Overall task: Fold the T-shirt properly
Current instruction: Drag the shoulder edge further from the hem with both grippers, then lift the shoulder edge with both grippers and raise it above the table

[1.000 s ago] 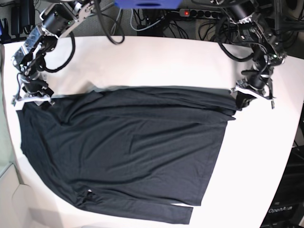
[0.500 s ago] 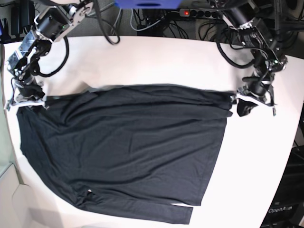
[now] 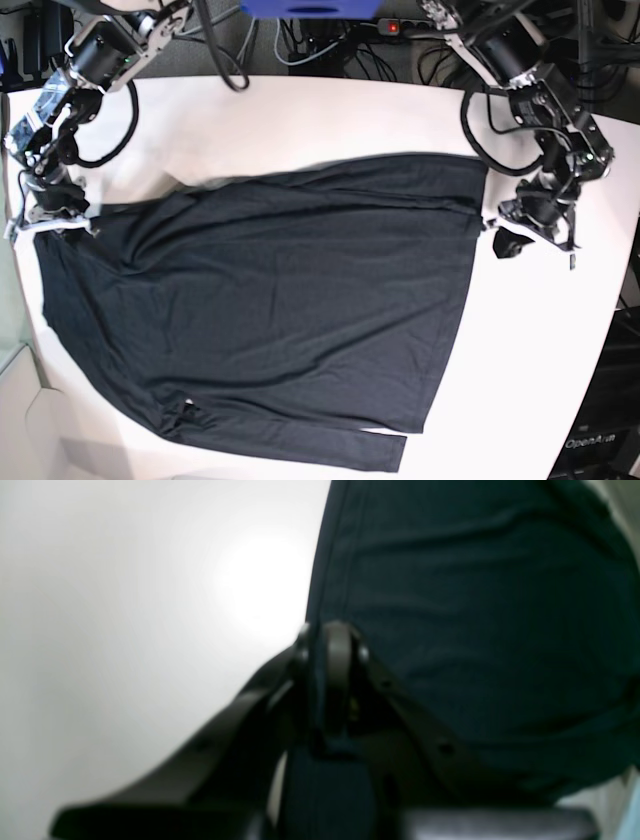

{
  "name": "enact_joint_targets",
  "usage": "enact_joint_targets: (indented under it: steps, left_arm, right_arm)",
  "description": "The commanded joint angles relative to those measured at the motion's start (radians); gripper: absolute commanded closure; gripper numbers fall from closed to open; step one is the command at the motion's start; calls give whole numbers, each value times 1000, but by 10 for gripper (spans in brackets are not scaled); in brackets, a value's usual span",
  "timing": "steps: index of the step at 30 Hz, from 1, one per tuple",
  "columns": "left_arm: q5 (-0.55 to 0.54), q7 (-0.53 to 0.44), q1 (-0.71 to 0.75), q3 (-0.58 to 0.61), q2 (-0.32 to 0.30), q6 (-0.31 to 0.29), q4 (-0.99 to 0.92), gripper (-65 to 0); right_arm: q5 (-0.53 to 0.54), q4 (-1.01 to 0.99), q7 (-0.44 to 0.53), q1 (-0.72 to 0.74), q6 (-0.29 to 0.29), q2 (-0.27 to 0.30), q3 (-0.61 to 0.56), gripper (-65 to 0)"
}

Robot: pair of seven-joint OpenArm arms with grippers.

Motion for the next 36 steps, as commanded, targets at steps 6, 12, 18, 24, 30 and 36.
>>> enact_joint_targets:
  steps: [6,12,18,24,30,36]
  left_arm:
    - [-30,-6,150,-49,-1,-19,72,-78]
    - [-119,-9,244,-80,-6,-21,69,-294]
    - [-210,-6,249,-78,-4,-22,67,-298]
    - [-214,-8,238,-77,0,-22,-14,-298]
    - [-214,-8,223,-75,-1,-22,-138,-298]
    - [-214,3,229,-14,0,-22,-163,-297]
  right_arm:
    - [15,21,20,14,10,-5,-1,0]
    - [15,21,20,17,10,-14,-2,0]
    - [15,21,20,14,10,-20,-44,0]
    - [15,21,20,12,10,-20,-50,0]
    - [15,21,20,12,10,-20,-51,0]
    - [15,21,20,12,10,-20,-51,0]
